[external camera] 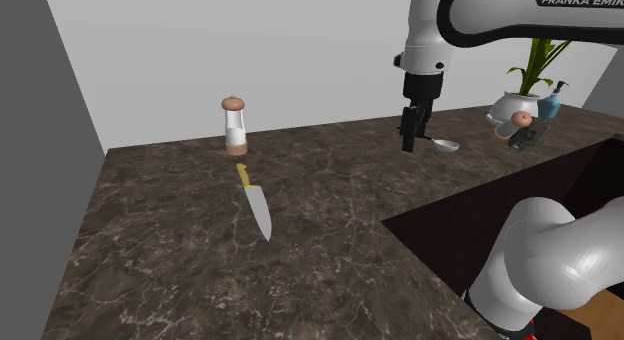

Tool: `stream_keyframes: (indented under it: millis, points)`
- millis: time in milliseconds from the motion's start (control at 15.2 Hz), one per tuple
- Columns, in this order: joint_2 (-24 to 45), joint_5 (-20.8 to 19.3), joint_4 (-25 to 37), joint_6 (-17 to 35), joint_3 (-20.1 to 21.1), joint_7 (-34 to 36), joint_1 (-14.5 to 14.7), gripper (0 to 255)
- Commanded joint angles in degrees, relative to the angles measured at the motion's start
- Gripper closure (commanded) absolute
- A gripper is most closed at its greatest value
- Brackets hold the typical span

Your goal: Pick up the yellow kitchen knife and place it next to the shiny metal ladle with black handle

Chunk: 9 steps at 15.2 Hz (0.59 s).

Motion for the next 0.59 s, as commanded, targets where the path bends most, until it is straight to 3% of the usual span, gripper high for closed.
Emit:
stream_keyframes:
  millis: [0,528]
  points:
    - [0.0,0.0,0.0,0.0,0.0,0.0,0.0,0]
    - [14.3,4.98,6.18,6.71,6.2,11.09,1.27,0]
